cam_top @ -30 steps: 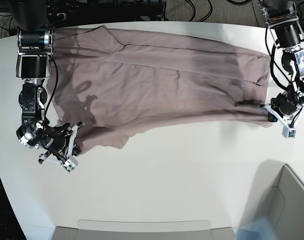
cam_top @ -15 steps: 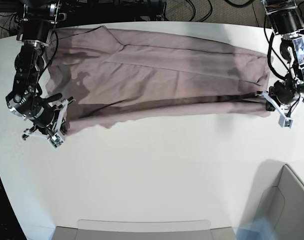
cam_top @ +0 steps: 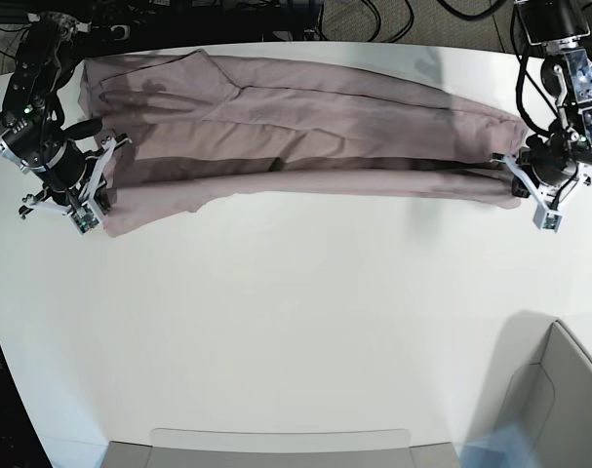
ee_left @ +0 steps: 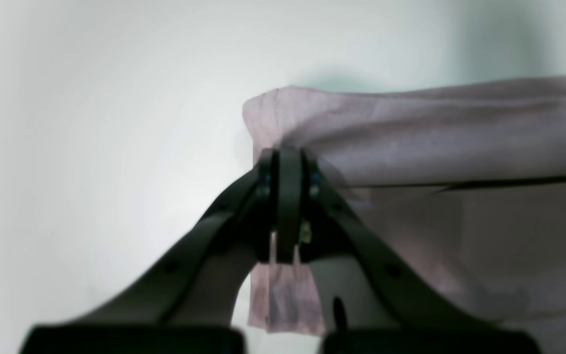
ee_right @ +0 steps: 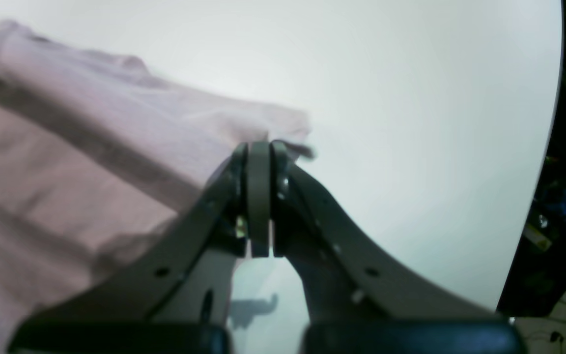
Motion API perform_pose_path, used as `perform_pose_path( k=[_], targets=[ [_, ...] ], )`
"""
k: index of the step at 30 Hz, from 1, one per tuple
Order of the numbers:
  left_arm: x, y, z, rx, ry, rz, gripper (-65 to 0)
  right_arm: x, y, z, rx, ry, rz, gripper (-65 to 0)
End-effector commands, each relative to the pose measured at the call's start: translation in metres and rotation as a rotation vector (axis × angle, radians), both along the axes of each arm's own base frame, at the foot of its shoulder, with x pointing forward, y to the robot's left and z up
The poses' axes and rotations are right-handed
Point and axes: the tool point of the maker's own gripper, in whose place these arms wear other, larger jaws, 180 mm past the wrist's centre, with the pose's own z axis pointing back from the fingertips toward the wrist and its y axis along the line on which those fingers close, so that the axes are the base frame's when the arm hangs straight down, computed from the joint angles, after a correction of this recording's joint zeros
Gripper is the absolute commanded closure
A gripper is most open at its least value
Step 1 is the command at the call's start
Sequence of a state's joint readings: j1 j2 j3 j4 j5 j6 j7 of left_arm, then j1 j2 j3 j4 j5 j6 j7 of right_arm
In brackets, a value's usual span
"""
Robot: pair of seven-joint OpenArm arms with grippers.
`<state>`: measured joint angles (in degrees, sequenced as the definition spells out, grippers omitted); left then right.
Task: Fold the T-shirt properly
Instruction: 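Fold the hem up over the shirt toward the folded shoulder edge, then release the hem and reposition both grippers at the strip's ends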
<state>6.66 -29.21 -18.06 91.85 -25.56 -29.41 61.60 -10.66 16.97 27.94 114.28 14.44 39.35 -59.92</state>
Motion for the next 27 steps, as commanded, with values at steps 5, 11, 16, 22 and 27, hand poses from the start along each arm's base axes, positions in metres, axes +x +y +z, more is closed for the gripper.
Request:
perform_pose_path(
  k=[5, 11, 16, 22, 27],
  targets=[
    [-0.003, 0.009, 0.009, 0.033, -0.017, -0.004, 0.0, -0.023, 0.004, -0.004, -0.024, 0.025, 0.034, 0.0],
    [-0.022, 0.019, 0.022, 0.071, -0.036, 0.017, 0.0, -0.053, 0.004, -0.025, -0.022, 0.114, 0.038, 0.0],
    [-0.036, 0.025, 0.018, 0.079, -0.010, 0.033, 0.0, -0.072, 0.005, -0.036, -0.021, 0.167, 0.041, 0.0],
    [-0.048, 0.021, 0.009, 0.068, 0.019, 0.036, 0.0, -0.090, 0.005, -0.046, -0.021, 0.218, 0.042, 0.0],
    [-0.060, 0.019, -0.001, 0.059, 0.055, 0.037, 0.0, -0.096, -0.003, -0.047, -0.022, 0.227, 0.005, 0.0]
  ],
)
